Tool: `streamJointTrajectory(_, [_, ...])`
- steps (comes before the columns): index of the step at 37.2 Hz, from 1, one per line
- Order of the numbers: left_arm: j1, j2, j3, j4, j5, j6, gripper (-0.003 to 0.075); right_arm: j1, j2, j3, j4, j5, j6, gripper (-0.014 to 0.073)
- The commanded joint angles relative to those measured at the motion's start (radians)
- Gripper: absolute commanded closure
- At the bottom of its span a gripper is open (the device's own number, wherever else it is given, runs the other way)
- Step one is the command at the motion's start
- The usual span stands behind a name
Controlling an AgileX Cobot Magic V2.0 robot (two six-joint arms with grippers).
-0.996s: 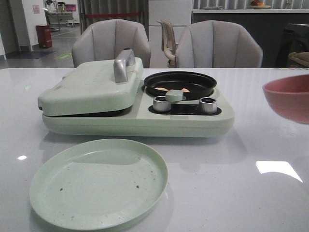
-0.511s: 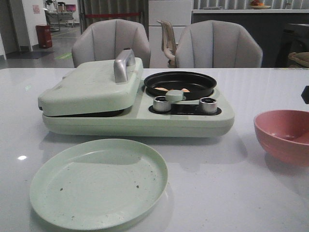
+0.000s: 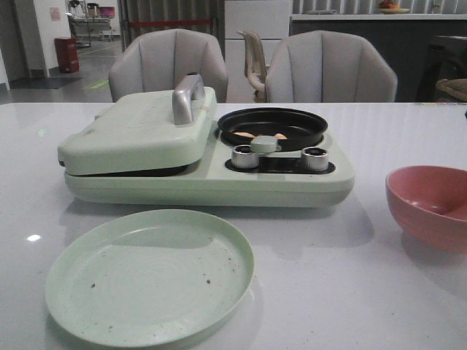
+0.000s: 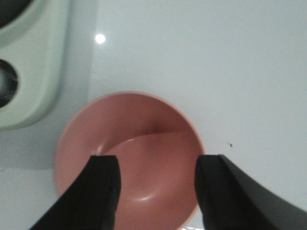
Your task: Make breakfast with bread and shrimp
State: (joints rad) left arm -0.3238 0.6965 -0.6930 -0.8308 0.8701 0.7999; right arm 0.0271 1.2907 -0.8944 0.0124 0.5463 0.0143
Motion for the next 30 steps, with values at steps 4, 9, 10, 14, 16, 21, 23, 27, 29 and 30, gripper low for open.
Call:
streamJointTrajectory(4, [-0.007,-0.003,-0.026,-0.052,-0.040,0.004,0.0621,0.131,-0.216,-0.025,-0.040,0.115,-0.014,0.0164])
streamJointTrajectory(9, [-0.007,-0.003,-0.026,-0.052,-0.040,0.004,0.0621,0.143,-0.392,0.033,-0.038,0.204,0.005,0.0164])
streamJointTrajectory(10, [-0.007,-0.003,-0.026,-0.052,-0.040,0.004,0.0621,0.143,-0.427,0.052,-0.038,0.209,0.005,0.0164])
streamJointTrajectory(14, [-0.007,-0.003,-0.026,-0.052,-0.040,0.004,0.0621,0.143,-0.564,0.125,-0.034,0.234,0.005,0.0164])
streamJointTrajectory(16, [-0.007,-0.003,-0.026,-0.052,-0.040,0.004,0.0621,0.143,-0.629,0.155,-0.034,0.263,0.005,0.0164])
streamJointTrajectory(21, [-0.007,-0.003,-0.026,-0.052,-0.044,0.004,0.0621,0.143,-0.758,0.223,-0.035,0.306,0.005,0.0164])
streamJointTrajectory(23, [-0.007,-0.003,-0.026,-0.052,-0.045,0.004,0.0621,0.143,-0.790,0.243,-0.035,0.307,0.005,0.0164])
streamJointTrajectory(27, [-0.007,-0.003,-0.026,-0.054,-0.050,0.004,0.0621,0.143,-0.808,0.266,-0.035,0.308,0.005,0.0180])
streamJointTrajectory(29, [-0.007,-0.003,-0.026,-0.054,-0.046,0.004,0.0621,0.143,-0.808,0.272,-0.035,0.308,0.005,0.0237])
streamJointTrajectory(30, [-0.007,-0.003,-0.026,-0.054,-0.046,0.004,0.0621,0.143,-0.808,0.275,-0.035,0.308,0.005,0.0279])
